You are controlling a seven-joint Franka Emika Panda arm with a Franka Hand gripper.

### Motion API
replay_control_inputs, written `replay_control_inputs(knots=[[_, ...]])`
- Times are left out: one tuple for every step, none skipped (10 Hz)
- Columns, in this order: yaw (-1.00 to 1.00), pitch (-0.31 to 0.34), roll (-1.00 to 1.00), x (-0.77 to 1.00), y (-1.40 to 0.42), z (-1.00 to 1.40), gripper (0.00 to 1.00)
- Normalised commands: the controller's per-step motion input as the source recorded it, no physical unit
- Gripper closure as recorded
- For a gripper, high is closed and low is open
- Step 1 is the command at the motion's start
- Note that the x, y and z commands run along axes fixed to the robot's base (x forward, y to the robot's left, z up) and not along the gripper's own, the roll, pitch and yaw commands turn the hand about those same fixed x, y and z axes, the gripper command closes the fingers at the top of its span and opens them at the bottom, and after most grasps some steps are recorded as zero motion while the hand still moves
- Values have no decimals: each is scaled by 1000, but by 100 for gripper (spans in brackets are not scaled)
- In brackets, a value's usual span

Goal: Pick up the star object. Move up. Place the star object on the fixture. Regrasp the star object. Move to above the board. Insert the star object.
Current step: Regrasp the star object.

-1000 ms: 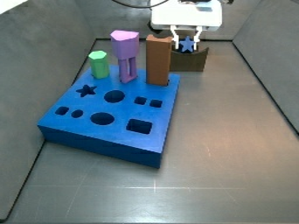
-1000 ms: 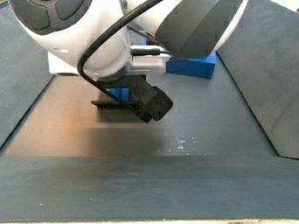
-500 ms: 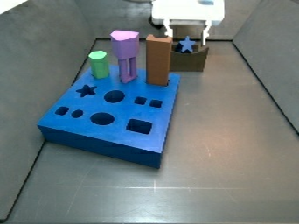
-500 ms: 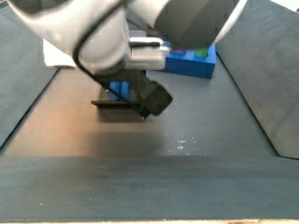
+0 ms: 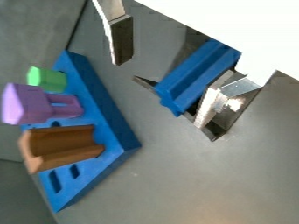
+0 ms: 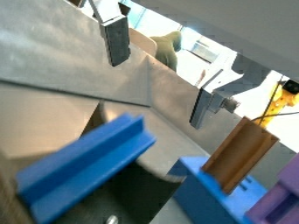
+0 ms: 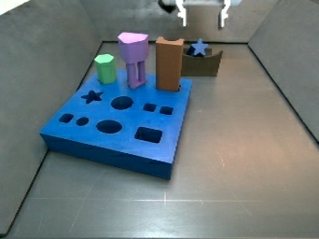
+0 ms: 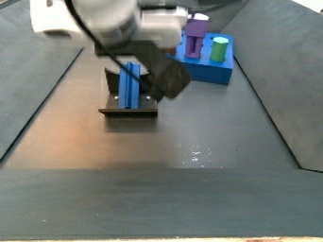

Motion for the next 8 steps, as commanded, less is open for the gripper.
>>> replay_control_inputs(knots=[[-24,86,45,-26,3,438,0],[19,63,1000,-115,-884,919,0],[19,61,1000,-113,-868,812,0],[18,47,1000,-118,-724,603,0],[17,39,1000,-123,-578,409,0],[17,35,1000,-98,-416,206,0],[17,33,1000,-58,-256,64,0],[17,34,1000,-34,-52,54,0]])
